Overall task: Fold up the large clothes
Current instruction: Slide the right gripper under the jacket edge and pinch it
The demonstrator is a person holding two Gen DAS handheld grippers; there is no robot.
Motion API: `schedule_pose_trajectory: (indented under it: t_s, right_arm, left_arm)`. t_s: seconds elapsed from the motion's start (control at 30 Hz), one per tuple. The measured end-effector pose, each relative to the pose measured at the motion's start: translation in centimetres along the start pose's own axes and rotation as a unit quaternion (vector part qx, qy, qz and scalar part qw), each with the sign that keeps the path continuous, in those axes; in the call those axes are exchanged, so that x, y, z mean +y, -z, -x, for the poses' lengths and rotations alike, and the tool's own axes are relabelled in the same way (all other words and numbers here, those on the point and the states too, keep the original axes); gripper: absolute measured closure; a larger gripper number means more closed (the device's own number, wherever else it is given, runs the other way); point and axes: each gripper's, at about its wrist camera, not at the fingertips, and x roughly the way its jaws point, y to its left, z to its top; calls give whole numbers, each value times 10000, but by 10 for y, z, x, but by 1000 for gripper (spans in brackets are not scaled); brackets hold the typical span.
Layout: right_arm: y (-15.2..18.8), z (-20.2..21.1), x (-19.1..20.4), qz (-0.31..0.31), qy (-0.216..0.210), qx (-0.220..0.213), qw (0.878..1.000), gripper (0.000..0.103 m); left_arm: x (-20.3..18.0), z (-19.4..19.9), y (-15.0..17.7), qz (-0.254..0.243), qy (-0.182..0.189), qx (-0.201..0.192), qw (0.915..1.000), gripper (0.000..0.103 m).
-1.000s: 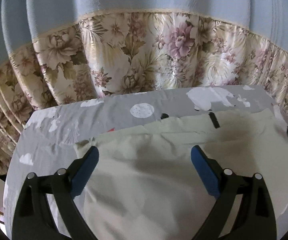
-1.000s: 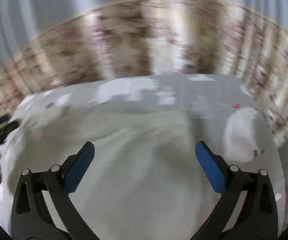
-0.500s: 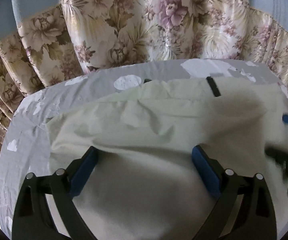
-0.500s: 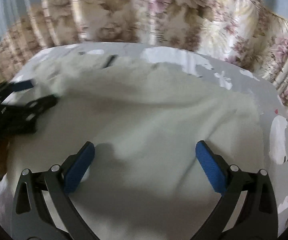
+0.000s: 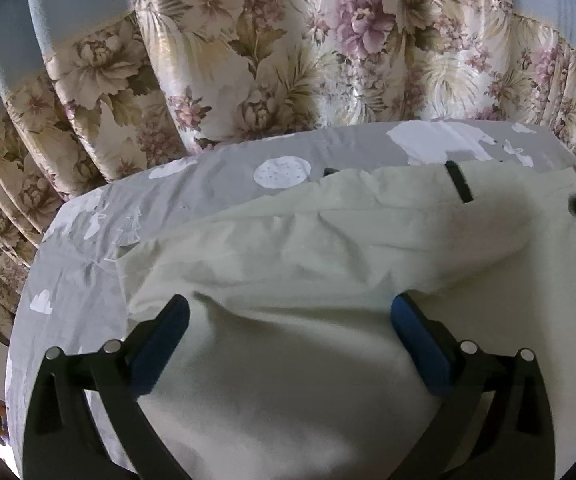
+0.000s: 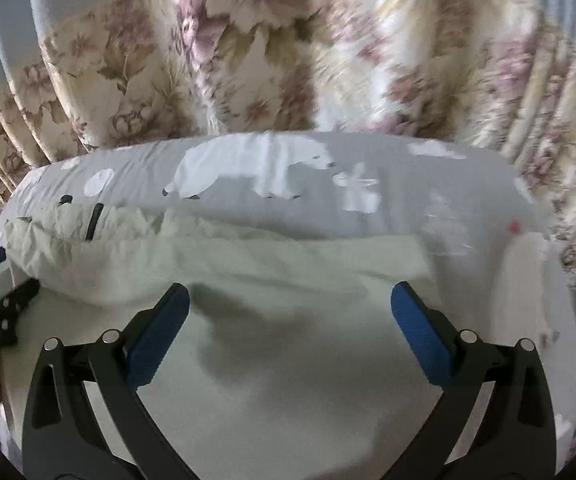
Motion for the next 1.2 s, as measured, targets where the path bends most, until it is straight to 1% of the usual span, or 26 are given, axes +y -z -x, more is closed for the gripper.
schedule_pose_trajectory:
  t_s: [0.13, 0.23, 0.3, 0.33, 0.4, 0.47, 0.57, 0.63, 0.67, 0.7, 0.77, 0.83, 0.87, 0.93, 0.97, 1.07, 1.2]
  right_arm:
    - [37, 46, -20, 71, 2, -126, 9999, 3]
    - [71, 79, -47, -136, 88, -86, 9998, 3]
    - [83, 89, -61, -176, 271, -111, 9994, 3]
    - [90, 93, -72, -233, 434, -109, 9987, 3]
    - [97, 97, -87, -428, 449, -140, 9980, 3]
    - [100, 96, -97, -633, 214, -144, 9977, 3]
    - [96, 83, -99, -707, -2, -138, 9974, 3]
    - [91, 72, -96, -720, -107, -106, 9973, 3]
    - [87, 63, -93, -687, -126, -29, 9976, 3]
    - [84, 55, -91, -652, -155, 57, 9977, 3]
    - [80, 36, -80, -582, -280, 275, 9975, 3]
    - [80, 25, -68, -495, -425, 383, 9971, 5]
    - [78, 22, -61, -448, -434, 358, 9974, 4]
    - [77, 19, -55, -474, -604, 331, 9965, 5]
    - [76, 16, -54, -577, -760, 339, 9949, 5]
    - [78, 10, -62, -780, -987, 393, 9913, 4]
    - [78, 11, -64, -745, -1103, 367, 9904, 5]
  left_arm:
    - [-10, 35, 1, -6, 231, -272, 9994, 2]
    - [-23, 57, 3, -20, 492, -401, 9980, 2]
    - [-40, 69, 6, -136, 626, -470, 9968, 2]
    - [-51, 73, 7, -230, 681, -496, 9962, 2]
    - [-67, 76, 8, -362, 730, -524, 9953, 2]
    - [-83, 71, 6, -430, 735, -440, 9954, 2]
    - [-97, 58, 2, -416, 809, -317, 9954, 2]
    - [-103, 39, 0, -479, 677, -72, 9965, 2]
    - [-104, 28, 1, -522, 468, 81, 9975, 2]
    - [-99, 15, 4, -506, 281, 236, 9980, 1]
    - [-82, 3, 8, -263, 417, 362, 9981, 1]
    - [-71, -4, 11, -150, 363, 447, 9982, 1]
    - [-67, -6, 14, -175, 277, 451, 9984, 1]
    - [-62, -7, 15, -199, 271, 476, 9983, 1]
    - [-61, -7, 16, -221, 255, 467, 9983, 1]
    - [-60, -8, 18, -212, 286, 441, 9984, 1]
    - [-61, -4, 18, -194, 344, 361, 9986, 2]
